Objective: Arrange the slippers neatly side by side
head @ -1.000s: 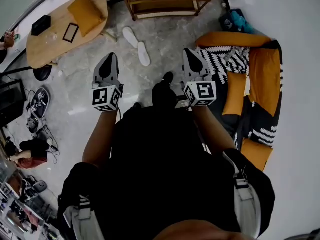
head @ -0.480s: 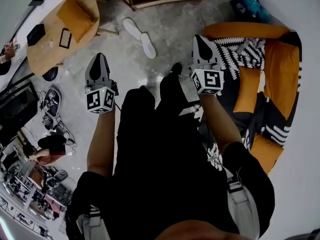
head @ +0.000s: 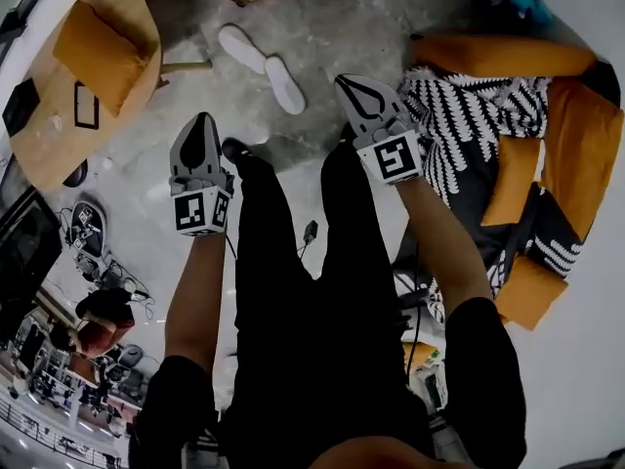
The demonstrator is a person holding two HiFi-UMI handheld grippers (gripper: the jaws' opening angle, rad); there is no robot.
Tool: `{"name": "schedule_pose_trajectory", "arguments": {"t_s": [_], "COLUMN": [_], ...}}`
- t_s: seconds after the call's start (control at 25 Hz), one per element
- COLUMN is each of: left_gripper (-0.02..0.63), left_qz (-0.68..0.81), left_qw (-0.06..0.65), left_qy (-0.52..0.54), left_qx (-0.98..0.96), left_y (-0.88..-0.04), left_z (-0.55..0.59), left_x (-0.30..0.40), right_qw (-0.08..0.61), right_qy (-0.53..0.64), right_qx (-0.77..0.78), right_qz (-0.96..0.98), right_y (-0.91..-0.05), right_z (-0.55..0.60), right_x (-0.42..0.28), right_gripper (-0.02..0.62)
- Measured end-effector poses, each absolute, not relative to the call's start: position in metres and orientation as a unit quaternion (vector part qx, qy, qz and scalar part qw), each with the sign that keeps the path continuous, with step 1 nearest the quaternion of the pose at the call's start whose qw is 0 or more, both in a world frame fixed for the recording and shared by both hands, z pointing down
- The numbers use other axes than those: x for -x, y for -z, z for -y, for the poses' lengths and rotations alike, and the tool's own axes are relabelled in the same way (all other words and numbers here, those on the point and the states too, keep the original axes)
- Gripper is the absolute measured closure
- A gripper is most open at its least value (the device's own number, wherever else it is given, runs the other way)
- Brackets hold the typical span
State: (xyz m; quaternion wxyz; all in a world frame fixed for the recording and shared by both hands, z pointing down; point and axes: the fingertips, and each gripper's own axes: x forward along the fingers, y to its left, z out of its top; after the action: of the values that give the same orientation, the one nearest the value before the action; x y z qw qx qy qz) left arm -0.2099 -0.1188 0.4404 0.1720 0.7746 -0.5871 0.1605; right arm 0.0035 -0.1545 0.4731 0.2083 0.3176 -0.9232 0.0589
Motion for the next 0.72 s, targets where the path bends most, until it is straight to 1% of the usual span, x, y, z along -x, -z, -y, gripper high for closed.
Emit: {"name": "schedule_pose_trajectory", "arguments": {"t_s": [0.24, 0.44, 0.48, 0.52, 0.56, 0.6, 0.72], "left_gripper": [0.592, 0.592, 0.592, 0.592, 0.592, 0.592, 0.592], "left_qz": [0.553, 0.548, 0.549, 0.55, 0.55, 0.549, 0.544], "left_qw": [0.168, 0.205, 0.209, 0.213, 0.217, 0.22, 0.217], "left_qy": [-0.17, -0.177, -0.177, -0.177, -0.178, -0.182, -0.196], "left_qx": [-0.798, -0.792, -0.79, -0.788, -0.786, -0.785, -0.786], "left_y": [-0.54, -0.624, -0.638, -0.653, -0.667, -0.681, -0.72], "left_z": [0.132, 0.122, 0.12, 0.117, 0.114, 0.11, 0.103], "left_x": [0.225, 0.232, 0.234, 0.236, 0.237, 0.239, 0.246], "right_qw": [0.329, 0.418, 0.435, 0.45, 0.462, 0.471, 0.484], "right_qy": [-0.012, 0.009, 0.022, 0.037, 0.053, 0.068, 0.119], "right_qx": [-0.16, -0.028, 0.005, 0.038, 0.07, 0.099, 0.173], "right_qz": [0.93, 0.908, 0.9, 0.892, 0.882, 0.874, 0.85], "right_y": [-0.626, -0.746, -0.766, -0.785, -0.803, -0.819, -0.863], "right_z": [0.118, 0.079, 0.069, 0.06, 0.05, 0.042, 0.027], "right_x": [0.062, 0.088, 0.09, 0.09, 0.089, 0.088, 0.086], "right_gripper": [0.561, 0.56, 0.554, 0.528, 0.487, 0.477, 0.476]}}
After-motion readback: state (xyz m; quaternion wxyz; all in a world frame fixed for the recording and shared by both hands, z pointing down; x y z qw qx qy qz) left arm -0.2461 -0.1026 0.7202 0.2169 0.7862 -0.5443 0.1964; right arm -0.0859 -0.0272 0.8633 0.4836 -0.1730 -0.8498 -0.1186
